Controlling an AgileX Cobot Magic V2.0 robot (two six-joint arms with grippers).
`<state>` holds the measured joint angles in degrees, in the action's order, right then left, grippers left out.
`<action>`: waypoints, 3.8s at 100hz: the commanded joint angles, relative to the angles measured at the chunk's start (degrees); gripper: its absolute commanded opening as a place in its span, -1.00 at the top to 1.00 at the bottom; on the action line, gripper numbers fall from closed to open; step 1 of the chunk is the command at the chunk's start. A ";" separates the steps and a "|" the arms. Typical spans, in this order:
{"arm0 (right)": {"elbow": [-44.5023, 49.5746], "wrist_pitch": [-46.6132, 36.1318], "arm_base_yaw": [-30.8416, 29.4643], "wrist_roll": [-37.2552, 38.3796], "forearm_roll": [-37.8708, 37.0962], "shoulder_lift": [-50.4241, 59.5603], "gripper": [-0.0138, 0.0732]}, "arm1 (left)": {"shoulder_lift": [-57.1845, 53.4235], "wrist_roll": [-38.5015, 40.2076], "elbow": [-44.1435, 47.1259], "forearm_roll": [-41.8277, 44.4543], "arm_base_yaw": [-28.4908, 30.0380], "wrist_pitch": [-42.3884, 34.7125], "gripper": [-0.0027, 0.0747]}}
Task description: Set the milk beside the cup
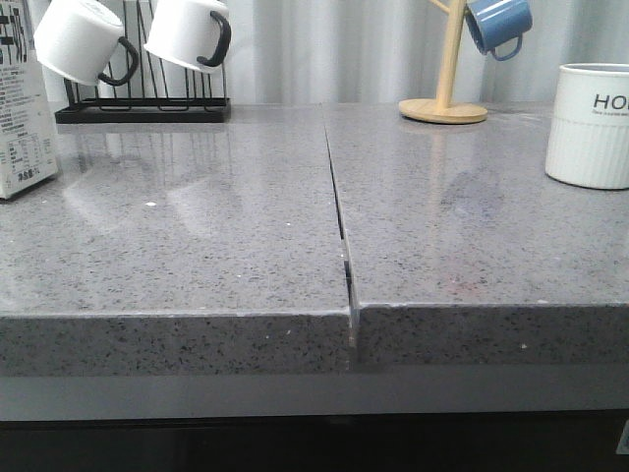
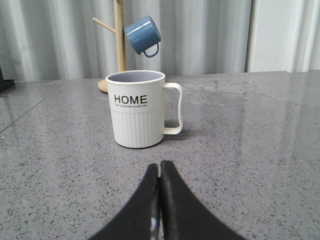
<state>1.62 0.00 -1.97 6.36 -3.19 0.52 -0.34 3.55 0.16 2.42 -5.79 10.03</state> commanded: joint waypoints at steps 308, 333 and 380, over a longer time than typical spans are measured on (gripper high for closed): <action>-41.19 -44.12 -5.80 -2.92 2.39 -94.89 0.69 | -1.86 0.20 2.31 -0.48 -0.06 -4.64 0.99; -41.19 -44.83 -5.72 -2.92 2.03 -94.89 0.84 | -1.86 0.20 2.31 -0.48 -0.06 -4.64 0.99; -41.19 -42.43 12.32 -3.15 7.53 -88.70 0.80 | -1.86 0.20 2.31 -0.48 -0.06 -4.64 0.99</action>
<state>-38.12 -38.65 6.79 3.73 1.24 -90.74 -0.34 3.55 0.16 2.42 -5.79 10.03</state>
